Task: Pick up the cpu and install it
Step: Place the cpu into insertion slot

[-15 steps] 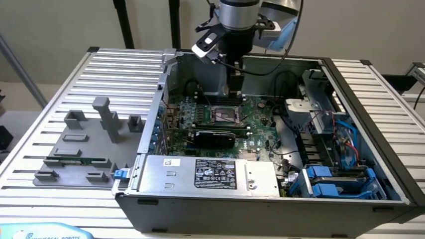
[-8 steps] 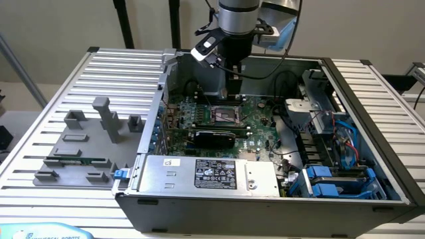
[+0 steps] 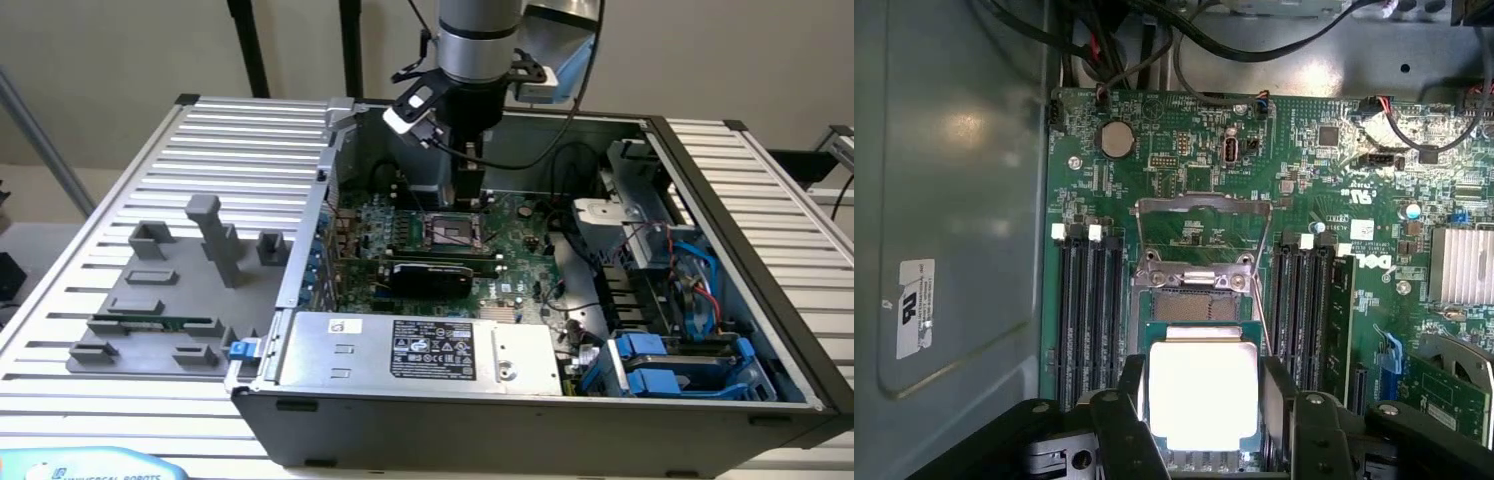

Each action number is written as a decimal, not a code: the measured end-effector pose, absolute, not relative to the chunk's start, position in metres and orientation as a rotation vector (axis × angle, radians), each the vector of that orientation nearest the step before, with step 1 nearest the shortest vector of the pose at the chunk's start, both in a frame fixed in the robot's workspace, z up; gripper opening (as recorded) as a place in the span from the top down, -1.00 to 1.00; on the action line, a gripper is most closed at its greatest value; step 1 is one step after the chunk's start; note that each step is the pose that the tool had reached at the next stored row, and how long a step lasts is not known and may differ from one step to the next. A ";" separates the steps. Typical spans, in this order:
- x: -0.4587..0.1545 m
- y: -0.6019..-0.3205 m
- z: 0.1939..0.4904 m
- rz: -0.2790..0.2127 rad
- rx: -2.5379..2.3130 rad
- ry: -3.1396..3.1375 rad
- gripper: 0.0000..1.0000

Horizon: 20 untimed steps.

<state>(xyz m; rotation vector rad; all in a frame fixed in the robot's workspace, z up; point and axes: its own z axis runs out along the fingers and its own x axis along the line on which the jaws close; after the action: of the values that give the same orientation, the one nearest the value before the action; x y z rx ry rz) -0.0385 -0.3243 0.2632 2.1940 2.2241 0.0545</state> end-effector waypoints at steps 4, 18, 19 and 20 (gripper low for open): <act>-0.039 -0.321 0.256 0.053 2.201 2.218 -0.09; -0.039 -0.315 0.230 0.049 2.222 2.199 -0.09; -0.039 -0.315 0.229 0.048 2.222 2.199 -0.09; -0.039 -0.315 0.227 0.048 2.222 2.199 -0.09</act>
<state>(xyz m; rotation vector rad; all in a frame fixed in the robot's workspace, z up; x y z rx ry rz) -0.0388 -0.3154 0.2269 2.2225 2.1987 0.0480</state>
